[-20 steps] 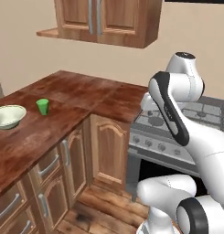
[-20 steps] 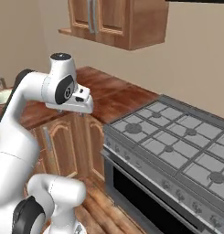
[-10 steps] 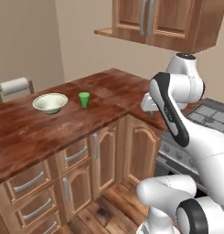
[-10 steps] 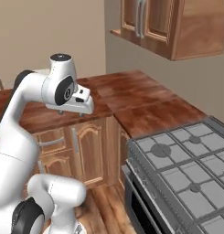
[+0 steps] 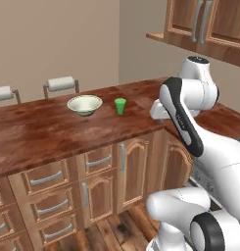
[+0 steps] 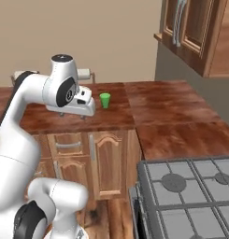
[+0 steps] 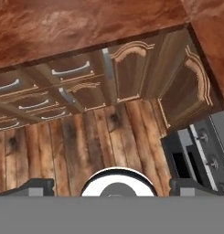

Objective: Pick the cup and bowl from the counter and place them on the counter next to the sink.

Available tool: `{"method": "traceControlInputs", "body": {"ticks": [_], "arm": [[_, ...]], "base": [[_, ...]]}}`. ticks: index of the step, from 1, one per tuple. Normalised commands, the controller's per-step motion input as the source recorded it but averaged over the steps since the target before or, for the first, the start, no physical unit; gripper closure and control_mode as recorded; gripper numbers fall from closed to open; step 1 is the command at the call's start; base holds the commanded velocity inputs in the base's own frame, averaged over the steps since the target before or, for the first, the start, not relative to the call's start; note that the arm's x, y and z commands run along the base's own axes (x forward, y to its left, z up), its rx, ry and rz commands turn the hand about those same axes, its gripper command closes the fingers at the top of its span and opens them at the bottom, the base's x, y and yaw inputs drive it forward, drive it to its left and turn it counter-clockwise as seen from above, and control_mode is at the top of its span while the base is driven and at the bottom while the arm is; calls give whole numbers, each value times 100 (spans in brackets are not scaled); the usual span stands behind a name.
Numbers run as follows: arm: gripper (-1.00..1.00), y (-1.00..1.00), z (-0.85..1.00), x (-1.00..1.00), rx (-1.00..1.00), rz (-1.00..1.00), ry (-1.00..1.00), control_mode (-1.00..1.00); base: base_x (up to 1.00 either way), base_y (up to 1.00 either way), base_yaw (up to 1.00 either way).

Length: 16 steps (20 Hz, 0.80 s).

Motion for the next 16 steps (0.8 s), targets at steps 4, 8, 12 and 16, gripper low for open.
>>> {"method": "traceControlInputs", "body": {"ticks": [4,8,12,16], "arm": [[-100,0,0,0,0,0,0,100],[-100,0,0,0,0,0,0,100],[-100,0,0,0,0,0,0,100],[-100,0,0,0,0,0,0,100]], "base": [[43,17,10],[91,19,2],[100,0,14],[86,-11,24]]}}
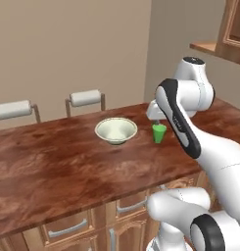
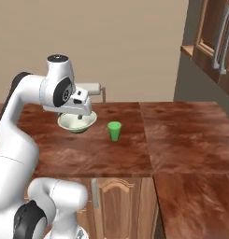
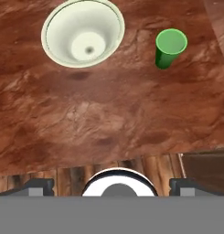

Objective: Pick the cup and bowl from the counter and place them on the counter next to the sink.

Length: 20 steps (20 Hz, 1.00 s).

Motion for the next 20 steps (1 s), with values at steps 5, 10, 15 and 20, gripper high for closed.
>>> {"method": "traceControlInputs", "body": {"ticks": [5,10,15,20], "arm": [[-100,0,0,0,0,0,0,100],[-100,0,0,0,0,0,0,100],[-100,0,0,0,0,0,0,100],[-100,0,0,0,0,0,0,100]], "base": [[44,-12,35],[6,0,14],[0,0,0],[0,0,0]]}}
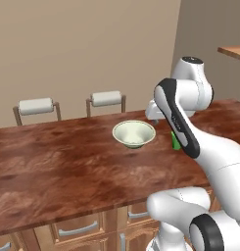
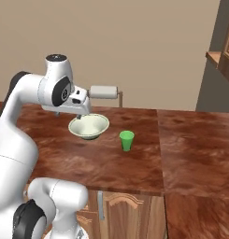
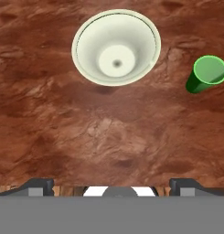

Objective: Pick the cup and bowl from the counter and place them on the counter next to the sink.

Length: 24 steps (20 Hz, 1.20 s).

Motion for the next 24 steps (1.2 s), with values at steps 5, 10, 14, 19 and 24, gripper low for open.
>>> {"method": "traceControlInputs", "body": {"ticks": [5,10,14,19,24], "arm": [[-100,0,0,0,0,0,0,100],[-100,0,0,0,0,0,0,-100],[-100,13,-11,6,0,0,0,-100],[-100,6,-23,23,6,0,0,-100],[-100,-6,-5,33,0,0,1,-100]], "base": [[0,0,0],[0,0,0],[0,0,0],[0,0,0],[0,0,0]]}}
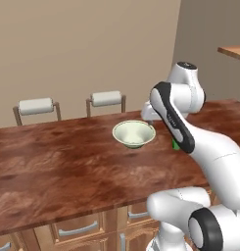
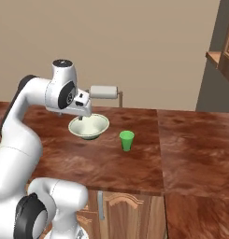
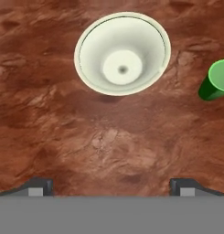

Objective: Pick the cup and bowl from the counter and place them on the counter next to the sink.

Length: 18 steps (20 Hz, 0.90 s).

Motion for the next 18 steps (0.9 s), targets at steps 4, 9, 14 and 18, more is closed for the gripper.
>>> {"method": "traceControlInputs", "body": {"ticks": [4,9,14,18], "arm": [[-100,-32,-2,37,-4,0,8,-100],[-100,-67,0,3,-2,0,6,-100],[-100,-62,0,0,0,0,3,-100],[-100,-47,-3,0,0,0,2,-100]], "base": [[0,0,0],[0,0,0],[0,0,0],[0,0,0]]}}
